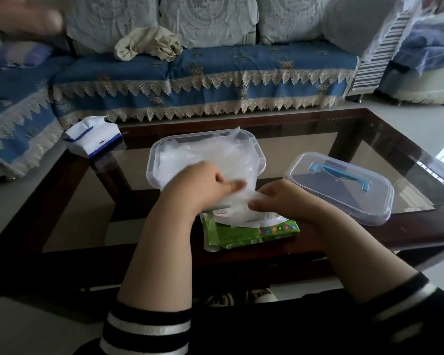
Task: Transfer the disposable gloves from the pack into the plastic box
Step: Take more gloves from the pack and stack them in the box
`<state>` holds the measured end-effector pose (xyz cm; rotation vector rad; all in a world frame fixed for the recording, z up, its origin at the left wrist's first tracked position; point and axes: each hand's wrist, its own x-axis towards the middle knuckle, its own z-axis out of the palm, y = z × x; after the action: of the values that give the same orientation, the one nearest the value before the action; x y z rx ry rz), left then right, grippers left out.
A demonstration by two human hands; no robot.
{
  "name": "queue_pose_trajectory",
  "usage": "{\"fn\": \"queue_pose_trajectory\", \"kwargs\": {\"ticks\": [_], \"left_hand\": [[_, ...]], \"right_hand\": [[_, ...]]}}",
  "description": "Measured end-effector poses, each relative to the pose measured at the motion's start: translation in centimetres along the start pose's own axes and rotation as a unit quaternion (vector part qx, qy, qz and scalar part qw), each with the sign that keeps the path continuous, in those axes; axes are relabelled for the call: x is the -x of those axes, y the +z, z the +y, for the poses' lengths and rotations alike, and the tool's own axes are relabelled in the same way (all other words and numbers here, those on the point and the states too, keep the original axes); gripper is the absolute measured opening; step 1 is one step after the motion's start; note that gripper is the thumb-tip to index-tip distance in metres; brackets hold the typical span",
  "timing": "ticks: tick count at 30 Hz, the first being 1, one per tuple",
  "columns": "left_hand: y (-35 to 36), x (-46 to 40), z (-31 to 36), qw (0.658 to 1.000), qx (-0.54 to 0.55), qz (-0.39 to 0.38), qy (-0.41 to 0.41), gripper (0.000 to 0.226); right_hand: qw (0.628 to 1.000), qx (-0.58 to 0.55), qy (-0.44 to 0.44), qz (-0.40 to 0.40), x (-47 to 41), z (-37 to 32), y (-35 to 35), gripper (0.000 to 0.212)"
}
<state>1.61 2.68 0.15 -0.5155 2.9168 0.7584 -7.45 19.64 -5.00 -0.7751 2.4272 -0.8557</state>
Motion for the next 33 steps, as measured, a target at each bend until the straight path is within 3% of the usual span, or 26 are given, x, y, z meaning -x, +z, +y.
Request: {"fn": "queue_pose_trajectory", "kwargs": {"ticks": [3,7,10,14,16,18,23,27,33], "left_hand": [[2.1,0.1,-0.3,0.997,-0.021,-0.070,-0.018,0.060],[3.8,-0.3,0.6,0.996,0.087,0.026,0.023,0.034],[4.7,-0.7,1.5,0.986,0.115,0.116,0.026,0.027],[5.8,-1.1,2.1,0.973,0.030,0.221,0.067,0.029],[6.3,-1.4,2.2,0.959,0.005,0.259,0.114,0.029],[6.8,-1.7,2.1,0.947,-0.010,0.282,0.156,0.029],[7.3,-2.3,2.2,0.900,-0.044,0.344,0.263,0.018],[6.6,-3.3,1.7,0.851,-0.068,0.399,0.336,0.017],[4.9,-3.5,2.6,0.807,-0.034,0.467,0.359,0.022]], "right_hand": [[0.994,-0.102,0.000,0.035,-0.2,0.6,0.3,0.019],[0.983,-0.174,-0.016,0.064,-0.3,0.6,0.7,0.027],[0.978,-0.195,-0.036,0.058,-0.1,0.6,0.6,0.032],[0.996,-0.059,-0.054,0.033,-0.2,1.2,0.3,0.031],[0.998,-0.029,-0.049,-0.037,-0.3,2.0,0.5,0.065],[0.993,-0.013,-0.036,-0.108,-0.4,2.5,1.1,0.084],[0.985,0.143,-0.032,-0.092,-0.9,3.0,1.6,0.077],[0.981,0.175,-0.028,-0.080,-0.7,2.5,1.5,0.080],[0.980,0.182,-0.021,-0.071,-0.7,2.8,1.5,0.079]]}}
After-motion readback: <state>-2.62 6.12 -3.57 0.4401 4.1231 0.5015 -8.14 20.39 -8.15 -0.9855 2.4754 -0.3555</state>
